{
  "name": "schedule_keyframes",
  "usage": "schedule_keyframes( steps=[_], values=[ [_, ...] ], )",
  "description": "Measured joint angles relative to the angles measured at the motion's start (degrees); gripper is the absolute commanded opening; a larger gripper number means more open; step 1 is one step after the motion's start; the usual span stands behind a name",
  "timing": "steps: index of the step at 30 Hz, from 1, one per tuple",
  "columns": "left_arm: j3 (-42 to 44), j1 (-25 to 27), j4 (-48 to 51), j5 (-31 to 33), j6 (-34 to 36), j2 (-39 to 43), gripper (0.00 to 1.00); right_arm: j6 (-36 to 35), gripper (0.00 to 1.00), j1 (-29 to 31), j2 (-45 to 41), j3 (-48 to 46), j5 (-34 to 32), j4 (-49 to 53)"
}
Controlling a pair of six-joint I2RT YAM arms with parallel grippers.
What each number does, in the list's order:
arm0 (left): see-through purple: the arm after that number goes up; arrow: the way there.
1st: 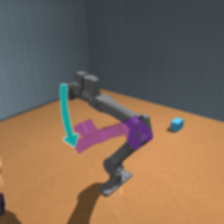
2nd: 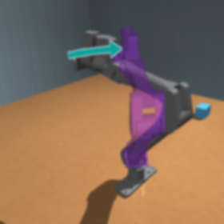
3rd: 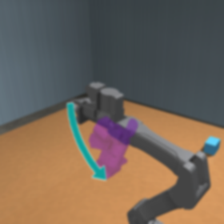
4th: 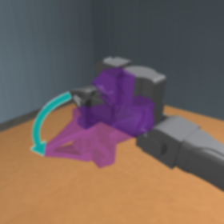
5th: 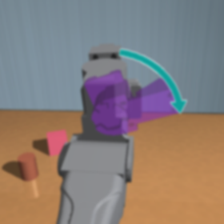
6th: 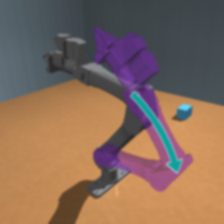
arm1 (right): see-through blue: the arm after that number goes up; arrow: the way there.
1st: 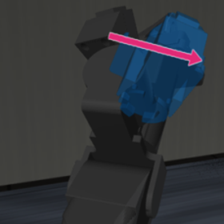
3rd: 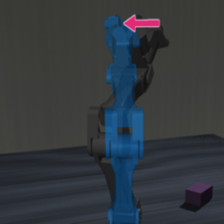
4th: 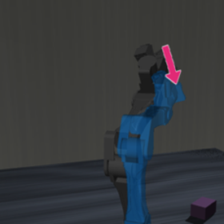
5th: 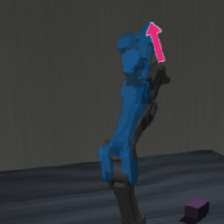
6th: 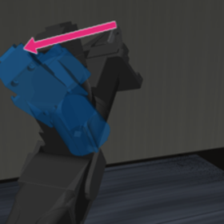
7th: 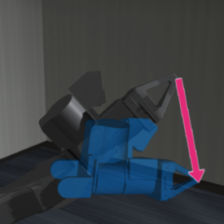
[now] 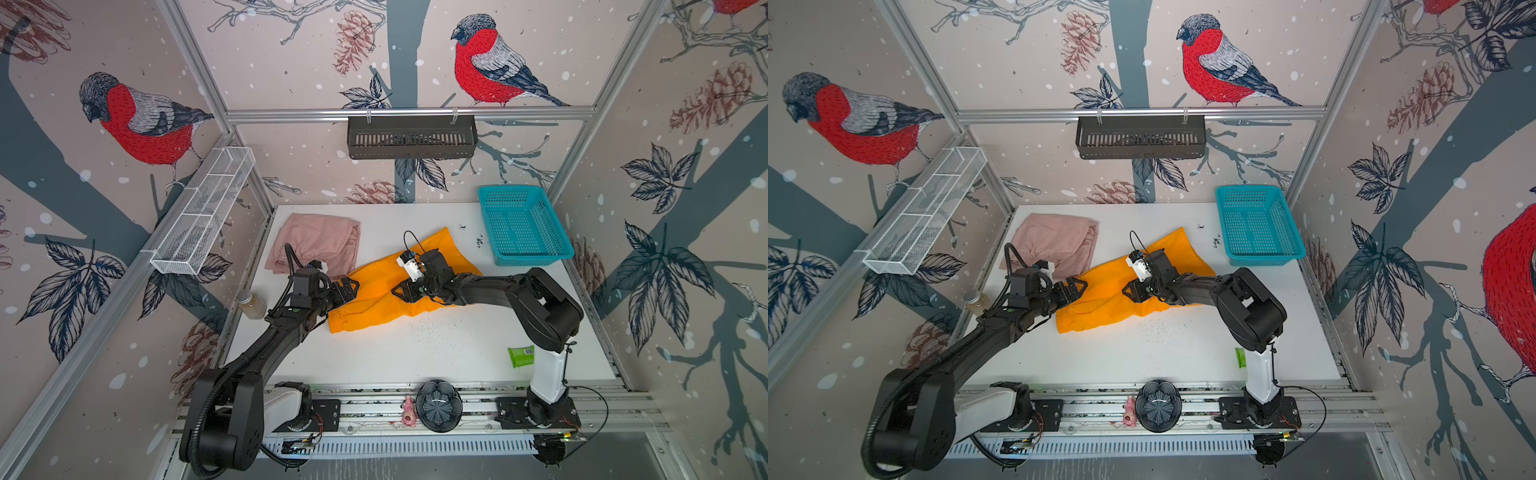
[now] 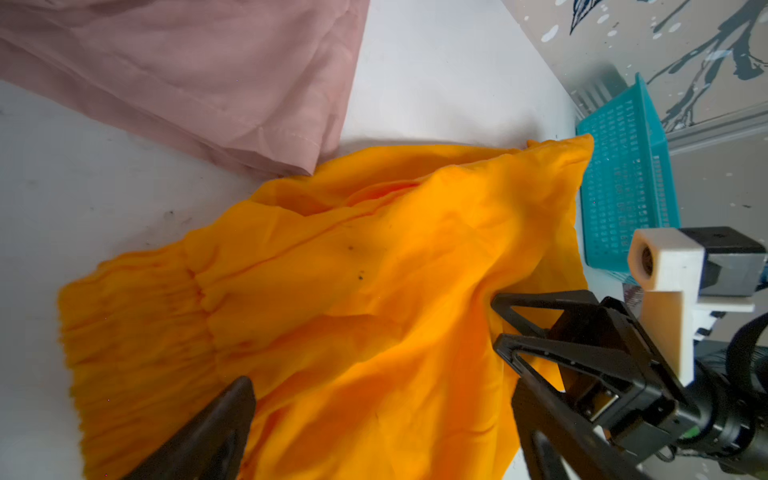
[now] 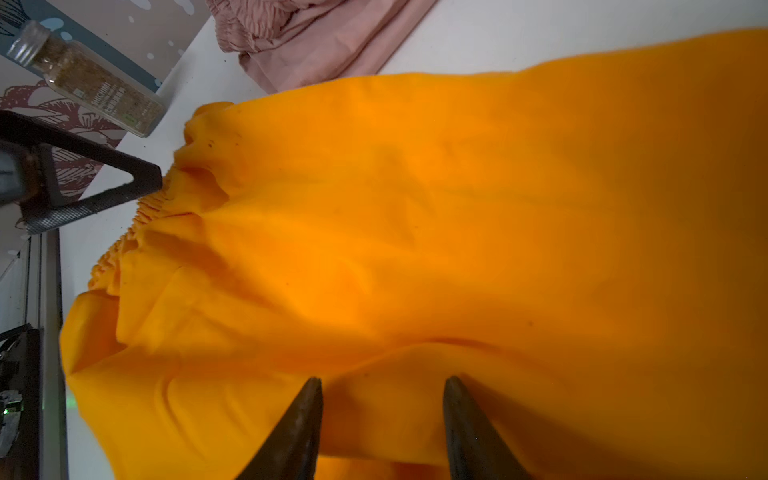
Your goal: Fold and stack the shorts
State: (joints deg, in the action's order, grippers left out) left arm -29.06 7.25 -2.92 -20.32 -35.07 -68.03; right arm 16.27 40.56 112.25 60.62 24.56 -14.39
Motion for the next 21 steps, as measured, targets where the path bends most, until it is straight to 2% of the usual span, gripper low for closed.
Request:
schedule_keyframes(
  steps=[5, 9, 14, 21],
  values=[
    [0.31, -0.02, -2.34, 1.27, 1.66, -4.07, 0.97, 0.37, 0.59, -0.66, 0.57, -2.49, 1.27, -2.45],
    [0.66, -0.02, -3.67, 1.27, 2.47, -6.38, 0.97, 0.04, 0.68, -2.78, -5.05, -3.93, 0.66, -0.9],
    [0.63, -1.07, -2.91, 4.72, 2.16, -5.4, 0.97, -1.46, 0.69, -8.66, -10.03, -2.54, -0.7, -2.21],
    [-0.57, -2.58, -2.38, 4.44, 1.84, -4.76, 0.97, -1.11, 0.68, -17.11, -3.04, 4.9, -2.56, -3.08]
  ],
)
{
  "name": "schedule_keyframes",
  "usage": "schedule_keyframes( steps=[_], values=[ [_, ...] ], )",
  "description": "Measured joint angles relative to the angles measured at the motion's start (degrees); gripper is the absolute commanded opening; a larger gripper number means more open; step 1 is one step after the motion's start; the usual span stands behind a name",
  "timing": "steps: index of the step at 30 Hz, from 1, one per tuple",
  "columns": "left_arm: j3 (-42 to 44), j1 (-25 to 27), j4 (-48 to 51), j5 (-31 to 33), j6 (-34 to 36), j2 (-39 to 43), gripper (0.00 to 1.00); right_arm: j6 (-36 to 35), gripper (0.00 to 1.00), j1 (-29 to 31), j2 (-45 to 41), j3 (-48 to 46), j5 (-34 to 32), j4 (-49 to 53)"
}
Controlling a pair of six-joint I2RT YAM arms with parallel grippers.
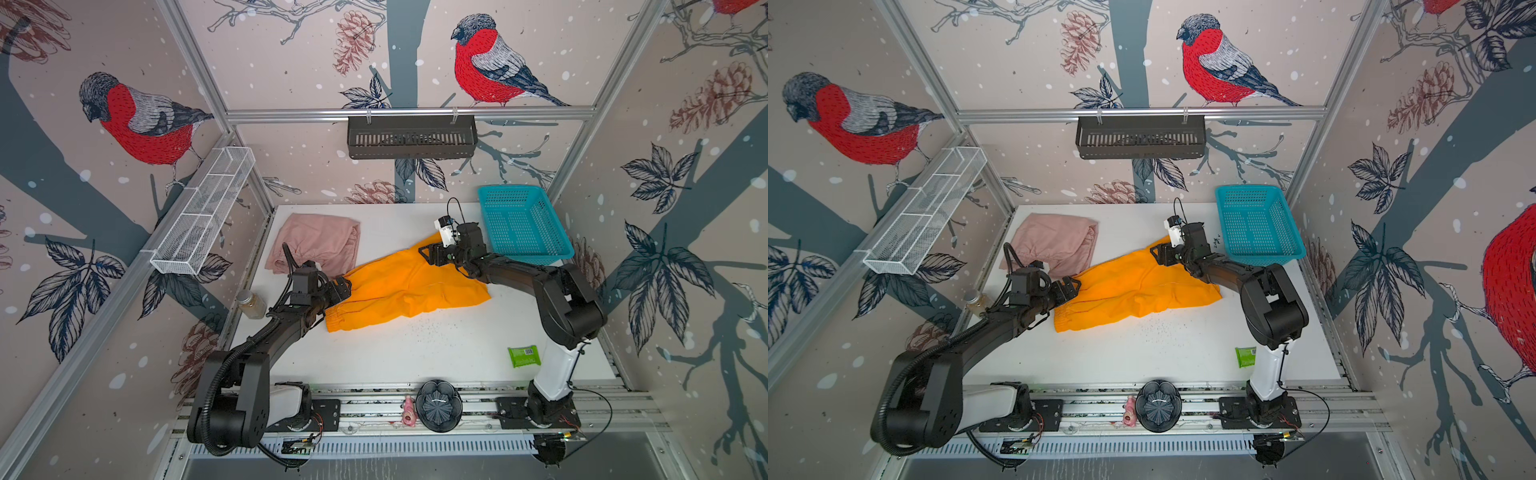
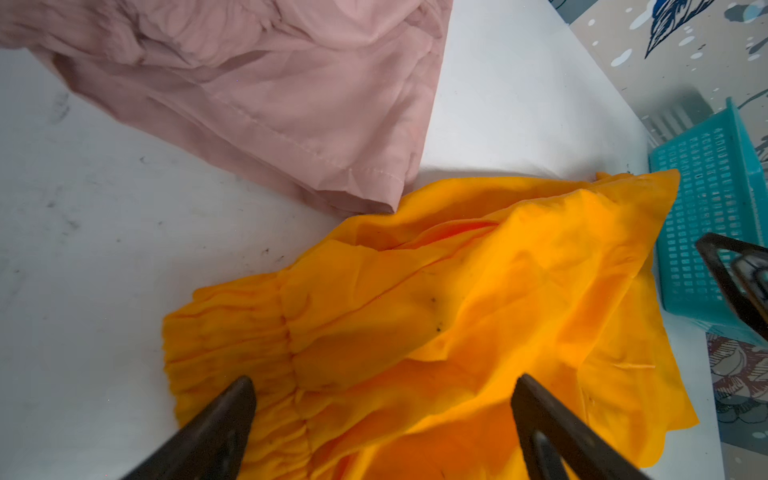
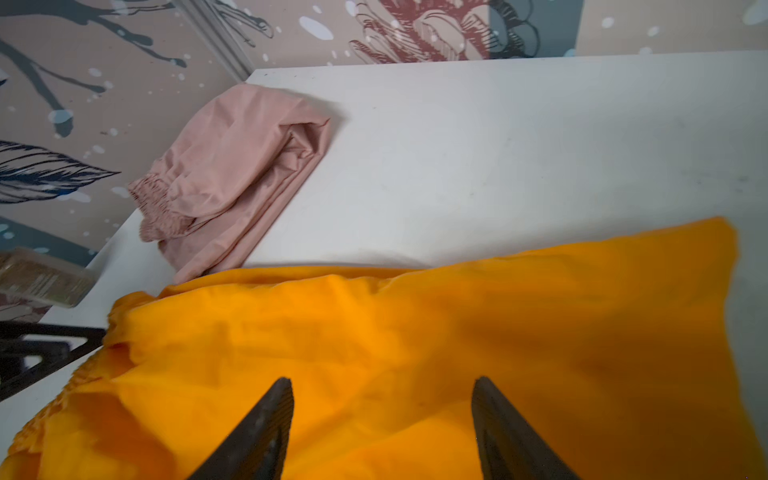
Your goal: Fold and stack the shorts
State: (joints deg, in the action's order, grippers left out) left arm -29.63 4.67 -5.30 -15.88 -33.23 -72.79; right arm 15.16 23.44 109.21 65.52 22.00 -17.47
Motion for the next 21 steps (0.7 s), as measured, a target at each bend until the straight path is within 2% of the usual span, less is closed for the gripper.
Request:
schedule_keyframes(
  steps=[11, 21],
  values=[
    [0.09, -1.81, -3.13, -1.99, 0.2, -4.2, 0.97, 3.34, 0.68, -4.85, 16.33, 15.1, -4.22, 6.84],
    [0.35, -3.48, -10.84, -5.05, 1.73, -10.21, 0.97, 4.72, 0.69, -7.54, 20.63, 22.08, -5.51, 10.95]
  ],
)
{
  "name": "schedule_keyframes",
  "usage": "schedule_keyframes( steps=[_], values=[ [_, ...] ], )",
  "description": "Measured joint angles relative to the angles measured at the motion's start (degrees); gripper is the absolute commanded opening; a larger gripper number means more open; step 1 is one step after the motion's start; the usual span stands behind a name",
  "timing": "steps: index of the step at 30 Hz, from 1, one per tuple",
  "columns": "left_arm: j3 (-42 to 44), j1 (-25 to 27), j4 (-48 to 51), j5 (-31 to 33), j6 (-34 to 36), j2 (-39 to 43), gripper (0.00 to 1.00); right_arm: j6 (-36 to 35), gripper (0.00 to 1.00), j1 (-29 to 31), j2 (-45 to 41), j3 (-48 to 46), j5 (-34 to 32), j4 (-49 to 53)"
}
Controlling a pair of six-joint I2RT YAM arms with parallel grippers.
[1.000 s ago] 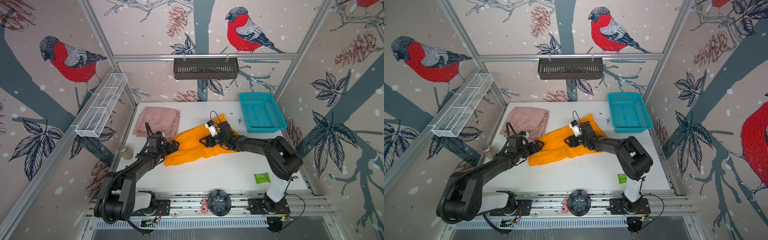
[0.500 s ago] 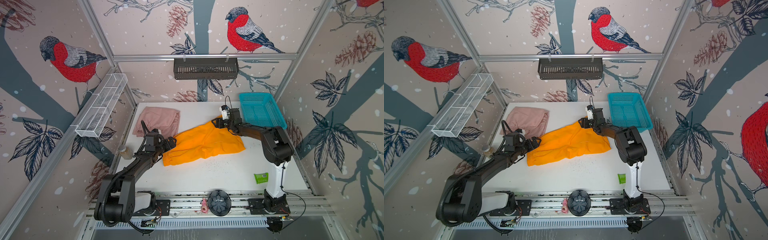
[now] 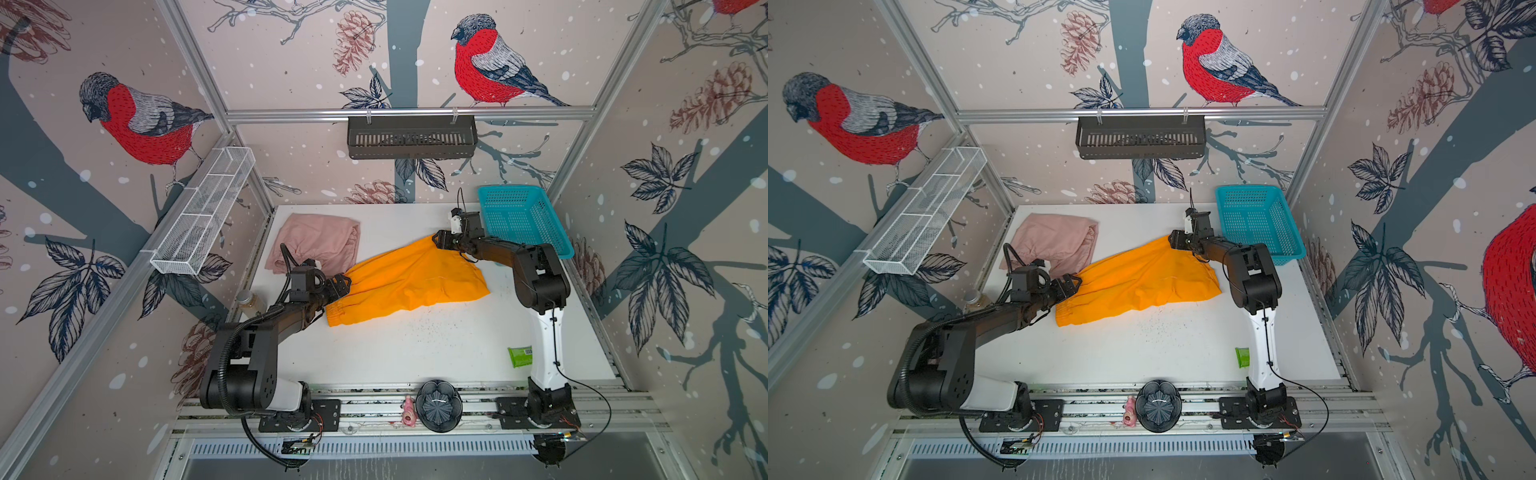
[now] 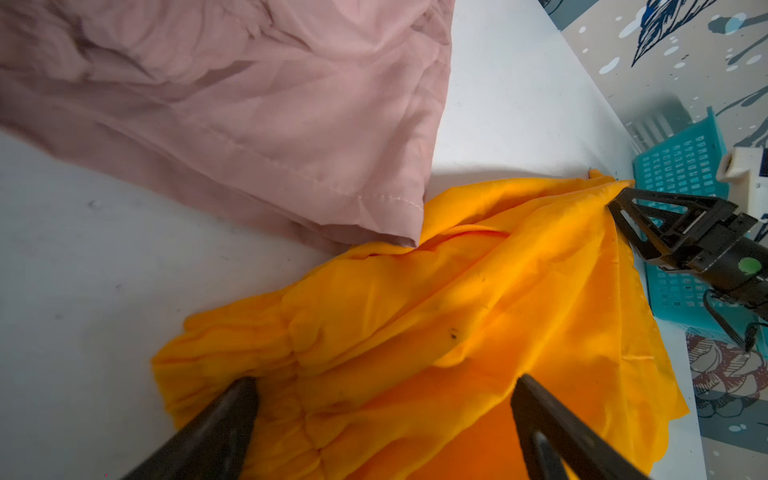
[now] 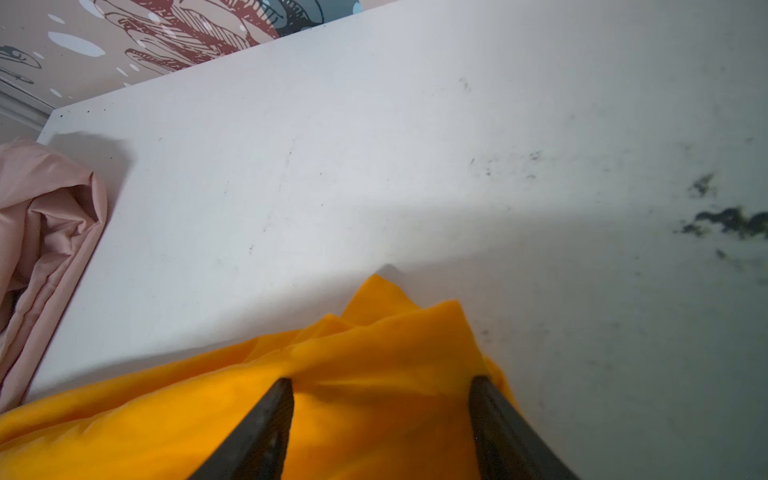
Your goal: Fold and stack the shorts
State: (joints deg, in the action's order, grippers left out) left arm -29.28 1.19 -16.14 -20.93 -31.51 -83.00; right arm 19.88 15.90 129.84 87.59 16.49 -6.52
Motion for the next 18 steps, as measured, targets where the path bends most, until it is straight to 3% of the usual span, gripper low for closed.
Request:
schedule_keyframes(
  steps=[5, 10, 14, 18],
  values=[
    [-1.03, -0.07, 1.95, -1.36, 0.37, 0.79, 0.97, -1.25, 0.71, -0.68, -1.44, 0.04, -0.85, 3.26],
    [-5.99, -0.07, 12.68, -0.39, 0.7, 8.63, 0.97, -7.02, 0.74, 1.75, -11.85, -4.28, -0.55, 5.07],
    [-14.8, -0.07, 23.61, 5.86, 3.17, 16.31, 0.97, -15.21, 0.75, 7.91, -20.57, -7.28, -1.46, 5.6],
    [-24.63, -0.35, 34.97, 7.96, 6.62, 20.63, 0.97, -22.47, 0.76, 16.48, -27.56, -11.67, -4.17, 7.13]
  ],
)
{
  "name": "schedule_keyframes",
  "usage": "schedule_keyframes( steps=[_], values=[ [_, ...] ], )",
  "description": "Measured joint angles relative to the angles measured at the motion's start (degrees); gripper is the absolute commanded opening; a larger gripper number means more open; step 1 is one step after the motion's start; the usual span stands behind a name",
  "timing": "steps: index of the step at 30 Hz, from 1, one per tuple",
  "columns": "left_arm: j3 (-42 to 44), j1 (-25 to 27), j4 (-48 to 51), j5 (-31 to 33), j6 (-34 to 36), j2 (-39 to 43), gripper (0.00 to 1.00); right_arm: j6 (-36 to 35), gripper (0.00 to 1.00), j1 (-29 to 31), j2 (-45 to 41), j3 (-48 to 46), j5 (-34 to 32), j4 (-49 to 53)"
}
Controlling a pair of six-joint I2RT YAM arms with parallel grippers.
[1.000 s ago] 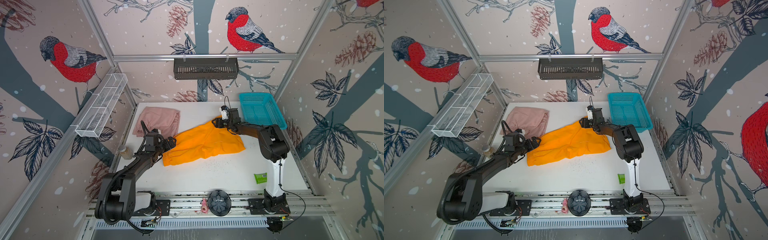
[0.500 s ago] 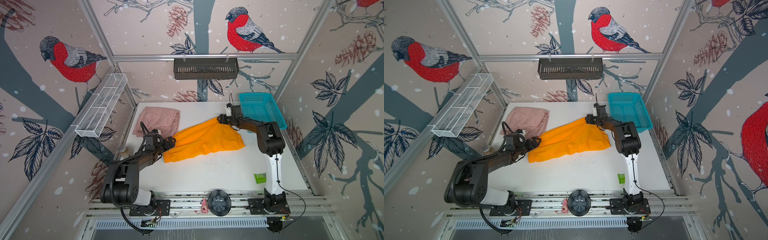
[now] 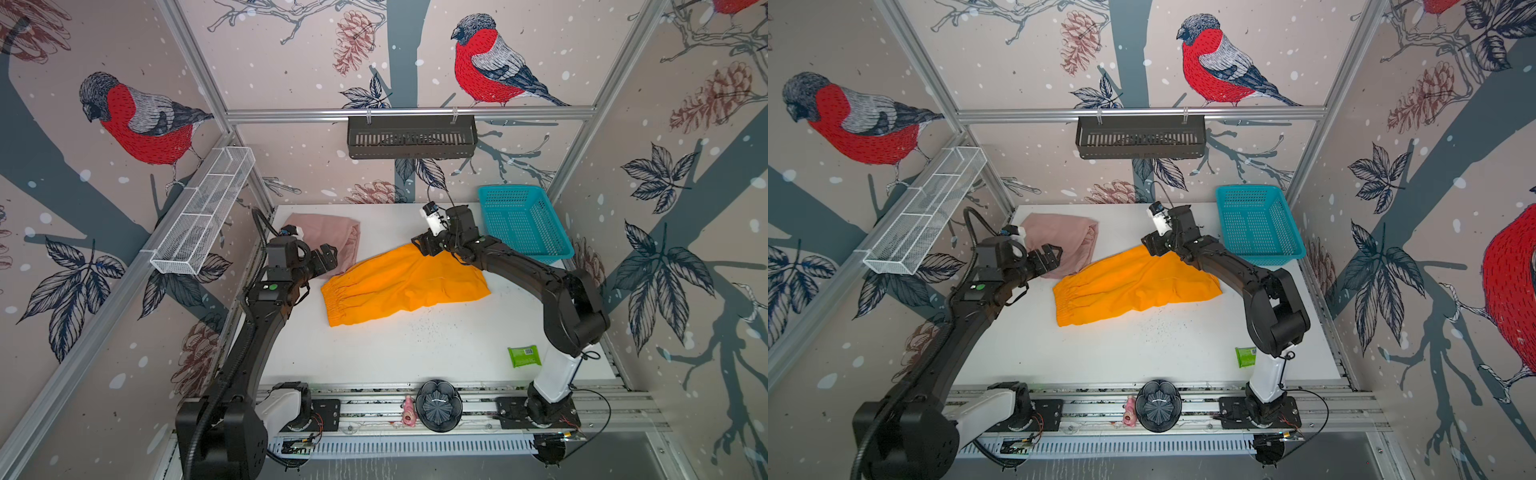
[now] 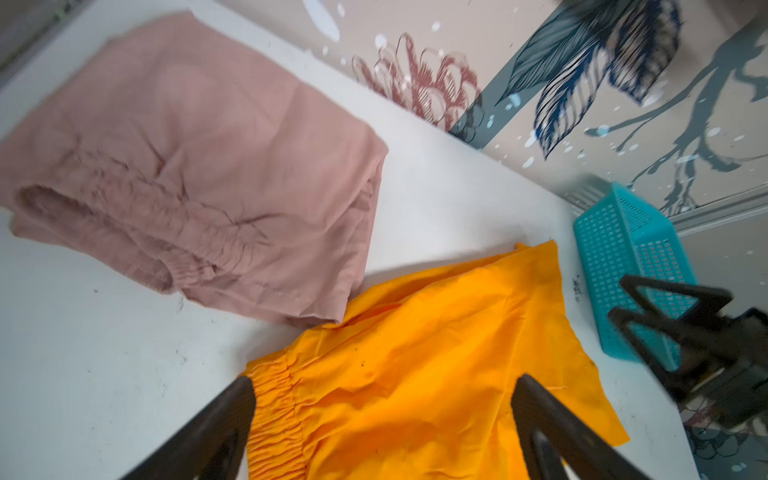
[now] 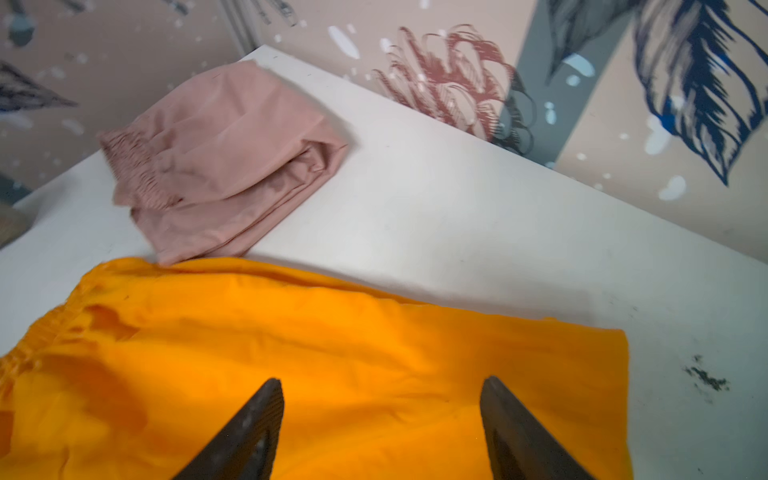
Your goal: Fold and stack the shorts
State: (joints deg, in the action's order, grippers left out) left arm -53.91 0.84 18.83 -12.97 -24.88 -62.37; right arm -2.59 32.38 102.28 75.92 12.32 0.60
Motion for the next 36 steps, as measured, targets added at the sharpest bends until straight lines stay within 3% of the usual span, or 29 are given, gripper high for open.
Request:
schedule_keyframes(
  steps=[7, 11, 14, 20, 26, 36],
  values=[
    [-8.5, -1.62, 9.35, 4.24, 7.04, 2.93, 0.97, -8.35, 0.78, 14.8, -7.32, -6.49, -7.74, -1.16],
    [-9.88, -7.67, 10.25, 2.78, 9.2, 1.27, 0.97, -11.82, 0.78, 24.04, -7.5, -7.56, -12.5, -1.92],
    [-11.74, -12.85, 10.86, -1.51, 9.77, -4.0, 0.97, -14.43, 0.8, 30.67, -4.48, -5.95, -17.16, -2.36],
    [-11.54, -13.88, 11.39, -4.5, 10.05, -5.7, 0.97, -20.31, 0.88, 40.44, 7.56, 1.2, -28.3, -0.72],
    [-9.38, -14.62, 11.06, -3.34, 10.1, -4.98, 0.97, -25.53, 0.9, 44.92, 15.89, 4.7, -36.13, -0.37],
    [-7.93, -15.67, 10.45, -3.5, 10.08, -5.16, 0.97, -33.81, 0.92, 44.28, 22.05, 6.23, -40.79, -2.64]
  ],
)
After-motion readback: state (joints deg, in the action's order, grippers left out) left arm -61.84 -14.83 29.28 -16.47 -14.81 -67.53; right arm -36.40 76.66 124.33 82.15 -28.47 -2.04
